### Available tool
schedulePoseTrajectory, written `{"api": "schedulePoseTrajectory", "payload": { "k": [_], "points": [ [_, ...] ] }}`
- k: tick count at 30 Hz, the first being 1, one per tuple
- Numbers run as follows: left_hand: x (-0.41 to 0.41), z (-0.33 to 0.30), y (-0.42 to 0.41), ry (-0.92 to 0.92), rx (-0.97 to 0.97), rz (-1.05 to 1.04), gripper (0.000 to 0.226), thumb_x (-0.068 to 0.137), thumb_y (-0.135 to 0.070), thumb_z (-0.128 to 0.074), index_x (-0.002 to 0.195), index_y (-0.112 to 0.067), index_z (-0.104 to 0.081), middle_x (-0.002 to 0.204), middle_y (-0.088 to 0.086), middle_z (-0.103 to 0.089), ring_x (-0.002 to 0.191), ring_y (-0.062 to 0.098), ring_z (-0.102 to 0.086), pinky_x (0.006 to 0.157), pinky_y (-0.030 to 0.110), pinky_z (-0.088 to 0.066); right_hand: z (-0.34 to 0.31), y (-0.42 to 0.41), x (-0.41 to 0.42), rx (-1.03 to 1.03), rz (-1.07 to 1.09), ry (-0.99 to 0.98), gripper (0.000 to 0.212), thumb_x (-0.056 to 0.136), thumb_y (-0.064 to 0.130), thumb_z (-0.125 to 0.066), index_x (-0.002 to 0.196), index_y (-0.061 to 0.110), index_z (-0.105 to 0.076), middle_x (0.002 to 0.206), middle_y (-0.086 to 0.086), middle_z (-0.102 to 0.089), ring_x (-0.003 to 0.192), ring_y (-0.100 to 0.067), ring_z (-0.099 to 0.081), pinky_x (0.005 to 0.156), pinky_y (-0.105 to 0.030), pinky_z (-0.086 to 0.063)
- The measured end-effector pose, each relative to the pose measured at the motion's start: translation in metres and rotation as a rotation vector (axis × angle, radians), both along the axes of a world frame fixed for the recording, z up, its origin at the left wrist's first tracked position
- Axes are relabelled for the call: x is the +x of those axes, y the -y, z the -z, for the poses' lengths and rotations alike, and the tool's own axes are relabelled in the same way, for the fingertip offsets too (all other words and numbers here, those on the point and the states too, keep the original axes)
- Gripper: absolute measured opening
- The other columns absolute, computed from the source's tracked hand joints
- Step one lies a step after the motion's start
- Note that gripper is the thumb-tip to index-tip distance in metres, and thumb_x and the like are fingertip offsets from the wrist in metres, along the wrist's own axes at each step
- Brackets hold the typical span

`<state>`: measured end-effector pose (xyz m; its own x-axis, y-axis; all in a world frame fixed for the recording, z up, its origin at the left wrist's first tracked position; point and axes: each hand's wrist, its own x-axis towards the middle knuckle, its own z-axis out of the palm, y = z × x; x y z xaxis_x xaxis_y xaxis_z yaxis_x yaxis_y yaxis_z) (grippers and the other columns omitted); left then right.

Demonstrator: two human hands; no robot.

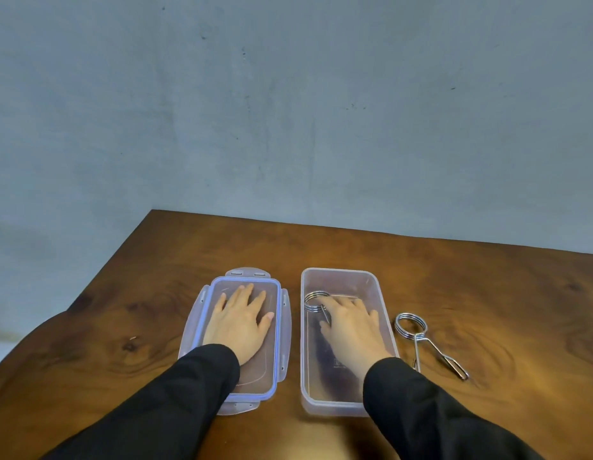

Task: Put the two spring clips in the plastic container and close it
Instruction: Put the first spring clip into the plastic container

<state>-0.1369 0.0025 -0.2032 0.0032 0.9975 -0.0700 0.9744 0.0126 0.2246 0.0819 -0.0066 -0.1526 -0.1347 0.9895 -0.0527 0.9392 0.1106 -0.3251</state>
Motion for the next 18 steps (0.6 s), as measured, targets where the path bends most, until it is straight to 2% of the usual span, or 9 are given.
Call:
{"api": "schedulePoseTrajectory", "payload": {
  "k": [6, 13, 16, 18],
  "points": [
    [-0.003, 0.003, 0.0, -0.022, -0.004, 0.016, 0.063, 0.101, -0.059, -0.022, 0.158, -0.032, -0.022, 0.169, -0.004, -0.017, 0.155, 0.02, -0.014, 0.125, 0.042, -0.004, 0.012, -0.001, 0.0, -0.036, -0.025, 0.031, 0.053, 0.099, 0.033, -0.057, 0.148, 0.037, -0.038, 0.152, 0.006, -0.048, 0.14, -0.025, -0.04, 0.116, -0.05, -0.029],
    [-0.003, 0.004, 0.001, -0.022, -0.001, 0.008, 0.064, 0.101, -0.06, -0.024, 0.158, -0.032, -0.024, 0.168, -0.004, -0.019, 0.154, 0.019, -0.014, 0.125, 0.042, -0.004, 0.017, -0.003, 0.002, -0.014, -0.024, 0.053, 0.05, 0.099, 0.03, -0.057, 0.147, 0.036, -0.041, 0.148, 0.003, -0.051, 0.136, -0.027, -0.045, 0.112, -0.048, -0.036],
    [-0.003, 0.004, 0.0, -0.031, -0.007, 0.004, 0.064, 0.1, -0.061, -0.024, 0.158, -0.033, -0.023, 0.168, -0.004, -0.018, 0.154, 0.019, -0.015, 0.124, 0.042, -0.003, 0.011, -0.001, -0.001, -0.022, -0.029, 0.07, 0.056, 0.096, 0.038, -0.06, 0.148, 0.034, -0.039, 0.149, 0.001, -0.05, 0.137, -0.027, -0.044, 0.113, -0.045, -0.036],
    [-0.003, 0.004, 0.001, -0.032, -0.009, 0.002, 0.064, 0.1, -0.061, -0.024, 0.158, -0.033, -0.022, 0.168, -0.005, -0.018, 0.154, 0.019, -0.014, 0.124, 0.041, -0.002, -0.005, 0.002, 0.001, 0.041, -0.026, -0.03, 0.06, 0.096, 0.043, -0.06, 0.15, 0.032, -0.039, 0.15, 0.001, -0.05, 0.137, -0.025, -0.046, 0.112, -0.041, -0.039]
  ]
}}
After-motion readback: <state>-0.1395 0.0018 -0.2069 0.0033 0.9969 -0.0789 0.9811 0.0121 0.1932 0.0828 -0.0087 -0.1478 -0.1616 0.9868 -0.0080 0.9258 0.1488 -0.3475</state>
